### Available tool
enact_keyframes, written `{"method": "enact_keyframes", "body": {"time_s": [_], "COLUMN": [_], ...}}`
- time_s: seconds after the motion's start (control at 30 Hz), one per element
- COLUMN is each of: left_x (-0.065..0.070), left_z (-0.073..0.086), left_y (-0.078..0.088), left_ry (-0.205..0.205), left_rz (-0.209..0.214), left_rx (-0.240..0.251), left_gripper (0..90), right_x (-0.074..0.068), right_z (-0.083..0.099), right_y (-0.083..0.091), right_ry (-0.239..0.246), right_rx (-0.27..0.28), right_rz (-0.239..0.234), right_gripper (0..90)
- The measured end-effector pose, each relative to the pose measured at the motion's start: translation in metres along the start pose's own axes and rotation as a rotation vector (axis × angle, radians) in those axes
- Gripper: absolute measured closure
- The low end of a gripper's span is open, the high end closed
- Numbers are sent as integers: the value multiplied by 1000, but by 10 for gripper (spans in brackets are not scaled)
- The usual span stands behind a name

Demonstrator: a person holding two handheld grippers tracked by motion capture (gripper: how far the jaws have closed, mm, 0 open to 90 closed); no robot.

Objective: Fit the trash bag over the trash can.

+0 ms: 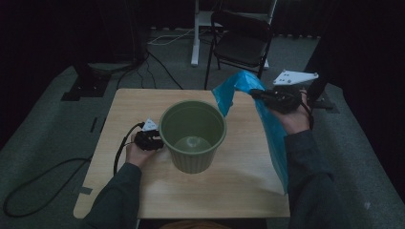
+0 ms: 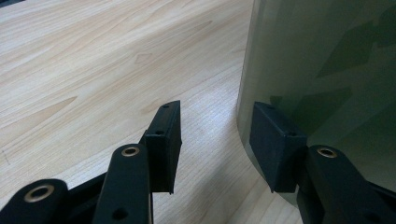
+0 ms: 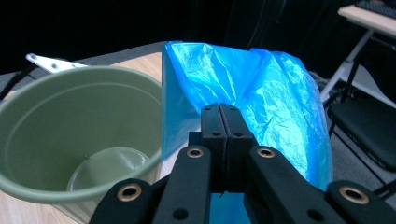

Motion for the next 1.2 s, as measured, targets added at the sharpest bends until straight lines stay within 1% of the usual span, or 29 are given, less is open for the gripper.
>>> {"method": "enact_keyframes", "body": {"time_s": [0.1,0.13,0.2,0.3,0.33,0.37,0.4,0.5,0.53,0.63,0.8,0.83,1.03,1.1,1.2], "left_x": [0,0,1,2,2,2,2,3,3,3,3,3,3,2,2], "left_z": [0,0,-1,-1,-1,-1,-1,-2,-2,-2,-2,-2,-2,-2,-2], "left_y": [0,0,-1,-1,-1,-1,-1,-1,-1,-1,-2,-2,-2,-1,-1], "left_ry": [-1,-1,-4,-8,-8,-11,-12,-20,-20,-23,-24,-25,-24,-22,-20], "left_rz": [1,1,-1,-3,-3,-5,-6,-12,-12,-10,-11,-12,-13,-10,-10], "left_rx": [0,0,-1,-3,-3,-6,-6,-7,-7,-6,-5,-6,-2,-1,5], "left_gripper": [537,537,537,537,537,542,542,542,542,546,547,548,547,547,544], "right_x": [-7,-7,-12,-20,-20,-24,-25,-30,-30,-37,-41,-43,-53,-55,-62], "right_z": [-12,-12,-20,-25,-25,-25,-25,-20,-20,-11,-2,3,14,16,21], "right_y": [5,5,9,11,11,11,10,5,5,-4,-13,-18,-31,-34,-43], "right_ry": [21,21,42,66,66,79,80,89,89,100,96,93,91,96,96], "right_rx": [22,22,34,42,42,45,44,33,33,17,0,-11,-27,-36,-52], "right_rz": [-15,-15,-23,-35,-35,-51,-53,-80,-80,-110,-135,-151,-201,-204,-227], "right_gripper": [898,898,898,897,897,896,896,895,895,894,894,893,892,892,891]}}
Point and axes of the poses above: each handheld gripper's, and its own axes: y roughly backward along the jaws, z roughly out of its underside, x roughly to its right, the point moved 2 cm from there along -y, roughly forward along the jaws, and after that the axes turned 14 degrees about z, right-handed, at the moved point
